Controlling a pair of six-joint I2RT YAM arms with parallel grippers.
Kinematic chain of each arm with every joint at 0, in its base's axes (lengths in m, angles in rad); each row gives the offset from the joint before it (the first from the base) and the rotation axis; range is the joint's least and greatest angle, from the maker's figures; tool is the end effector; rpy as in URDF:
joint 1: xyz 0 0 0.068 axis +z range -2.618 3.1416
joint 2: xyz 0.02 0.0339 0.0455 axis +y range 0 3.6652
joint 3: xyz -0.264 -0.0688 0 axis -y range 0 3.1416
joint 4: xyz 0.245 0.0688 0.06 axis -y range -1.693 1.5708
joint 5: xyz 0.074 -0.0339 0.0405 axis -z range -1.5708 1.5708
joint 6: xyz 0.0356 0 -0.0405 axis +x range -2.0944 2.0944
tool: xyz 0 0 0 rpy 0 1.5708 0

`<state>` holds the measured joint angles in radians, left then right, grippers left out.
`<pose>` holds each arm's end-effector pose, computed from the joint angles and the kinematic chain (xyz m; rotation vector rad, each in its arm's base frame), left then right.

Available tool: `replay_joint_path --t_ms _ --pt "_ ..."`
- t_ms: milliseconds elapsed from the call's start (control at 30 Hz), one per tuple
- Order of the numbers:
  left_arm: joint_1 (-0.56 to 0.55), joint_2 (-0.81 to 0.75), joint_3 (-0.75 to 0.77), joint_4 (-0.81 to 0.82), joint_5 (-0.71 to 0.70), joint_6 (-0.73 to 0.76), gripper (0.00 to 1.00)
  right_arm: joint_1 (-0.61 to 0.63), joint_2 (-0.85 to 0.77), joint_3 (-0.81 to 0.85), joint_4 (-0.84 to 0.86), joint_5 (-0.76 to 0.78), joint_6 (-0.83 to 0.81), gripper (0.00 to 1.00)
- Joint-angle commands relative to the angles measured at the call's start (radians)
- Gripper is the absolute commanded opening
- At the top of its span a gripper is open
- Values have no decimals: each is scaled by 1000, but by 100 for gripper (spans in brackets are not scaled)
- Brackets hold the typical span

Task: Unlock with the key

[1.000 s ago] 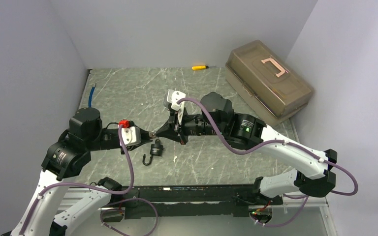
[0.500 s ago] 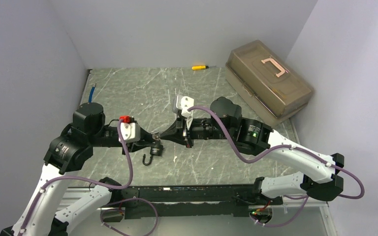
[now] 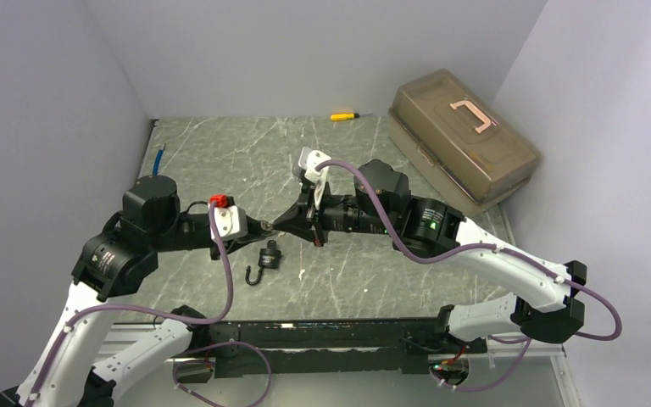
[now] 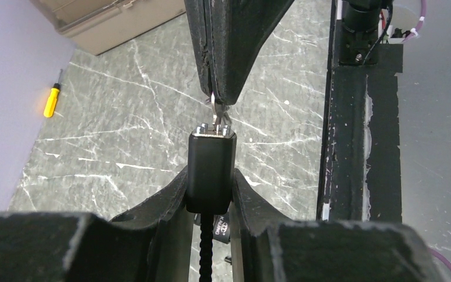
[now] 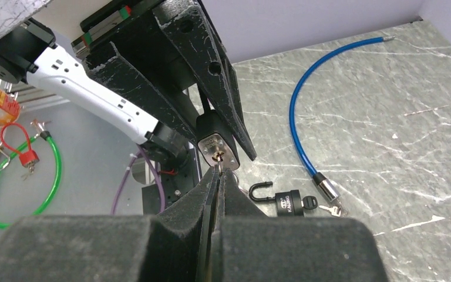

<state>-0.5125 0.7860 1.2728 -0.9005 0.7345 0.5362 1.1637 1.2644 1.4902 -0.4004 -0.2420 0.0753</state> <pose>0.0875 -0.0766 0.4276 1.3490 1.3898 -0.7081 0.1001 0.2537 0.4597 -1.1296 1.4987 1.0944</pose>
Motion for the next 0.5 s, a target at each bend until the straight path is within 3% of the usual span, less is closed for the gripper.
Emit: replay_joint_path --t_ms 0,200,467 --pt "-7 3 80 142 8 -22 0 5 17 -38 -41 25 62 0" --pt "-7 29 102 131 272 -97 0 7 -24 -105 6 1 -2 0" --pt "-7 65 84 314 497 -372 0 35 -56 -133 32 -60 -130 0"
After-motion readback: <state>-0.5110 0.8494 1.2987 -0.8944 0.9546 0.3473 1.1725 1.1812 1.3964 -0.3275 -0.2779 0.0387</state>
